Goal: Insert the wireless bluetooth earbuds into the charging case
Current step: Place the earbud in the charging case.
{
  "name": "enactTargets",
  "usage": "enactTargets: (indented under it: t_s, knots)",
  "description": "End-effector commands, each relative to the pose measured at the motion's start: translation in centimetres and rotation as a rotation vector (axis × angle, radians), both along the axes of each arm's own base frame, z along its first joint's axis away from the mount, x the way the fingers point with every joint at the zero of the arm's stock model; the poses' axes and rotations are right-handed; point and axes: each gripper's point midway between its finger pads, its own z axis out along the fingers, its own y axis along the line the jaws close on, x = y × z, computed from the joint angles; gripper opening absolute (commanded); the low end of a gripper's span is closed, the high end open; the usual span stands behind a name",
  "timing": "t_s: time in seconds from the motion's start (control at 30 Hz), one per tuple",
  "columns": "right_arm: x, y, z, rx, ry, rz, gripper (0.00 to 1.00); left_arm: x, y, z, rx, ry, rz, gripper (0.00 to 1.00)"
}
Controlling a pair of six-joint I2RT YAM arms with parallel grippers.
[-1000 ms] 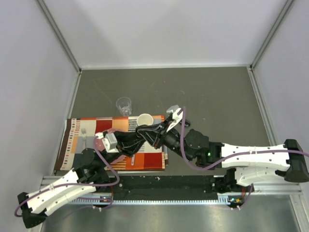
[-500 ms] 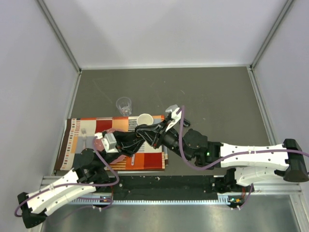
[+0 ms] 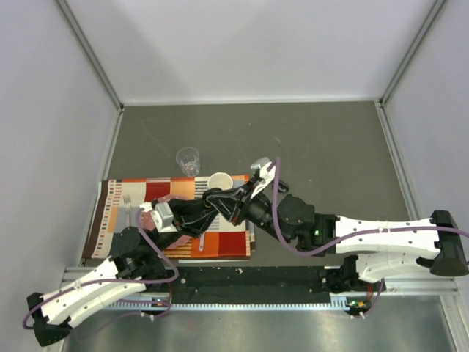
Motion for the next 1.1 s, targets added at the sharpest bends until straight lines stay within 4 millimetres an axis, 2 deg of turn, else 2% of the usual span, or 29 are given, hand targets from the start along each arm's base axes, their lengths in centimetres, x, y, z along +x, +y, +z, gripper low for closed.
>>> enactTargets:
  t_s: [0.0, 0.4, 0.67, 0.7, 0.97, 1.07]
  knots:
    - [-0.2, 0.3, 0.1, -0.037, 0.003, -0.006, 0.00, -0.3, 1.6, 3.6, -0.130, -0.064, 0.029, 0.00]
    - [-0.2, 0.8, -0.2, -0.066, 0.014, -0.004, 0.04, -0.3, 1.6, 3.6, -0.131, -0.063, 0.029, 0.00]
    - [0.1, 0.0, -0.1, -0.039, 0.038, -0.032, 0.18, -0.3, 1.6, 3.5, -0.130, -0.064, 0.029, 0.00]
    - [0.2, -0.1, -0.1, -0.030, 0.045, -0.038, 0.23, -0.3, 1.6, 3.6, -0.130, -0.064, 0.029, 0.00]
    - [0.0, -0.1, 0.3, -0.017, 0.051, -0.027, 0.27, -0.3, 1.4, 3.4, -0.127, -0.056, 0.026, 0.00]
    - [-0.1, -0.1, 0.6, -0.010, 0.049, -0.018, 0.33, -0.2, 1.4, 3.3, -0.125, -0.052, 0.027, 0.00]
